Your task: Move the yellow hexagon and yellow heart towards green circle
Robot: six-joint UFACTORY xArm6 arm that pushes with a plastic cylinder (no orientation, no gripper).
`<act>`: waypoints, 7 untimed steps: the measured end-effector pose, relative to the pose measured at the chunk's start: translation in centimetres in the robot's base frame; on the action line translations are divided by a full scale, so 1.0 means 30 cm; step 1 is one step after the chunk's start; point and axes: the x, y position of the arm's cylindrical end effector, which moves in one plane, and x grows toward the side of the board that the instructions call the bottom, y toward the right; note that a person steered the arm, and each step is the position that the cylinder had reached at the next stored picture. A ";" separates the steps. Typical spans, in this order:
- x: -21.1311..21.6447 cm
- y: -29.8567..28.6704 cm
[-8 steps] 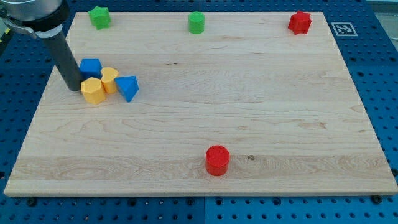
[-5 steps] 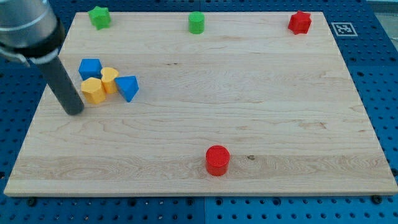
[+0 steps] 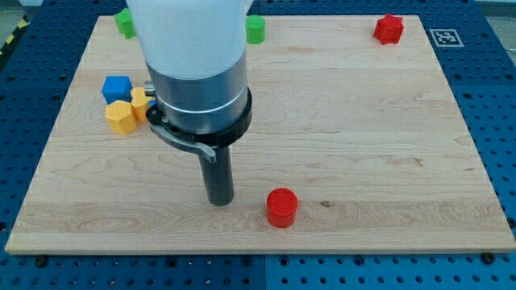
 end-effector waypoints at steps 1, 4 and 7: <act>0.000 0.000; -0.101 -0.196; -0.253 -0.595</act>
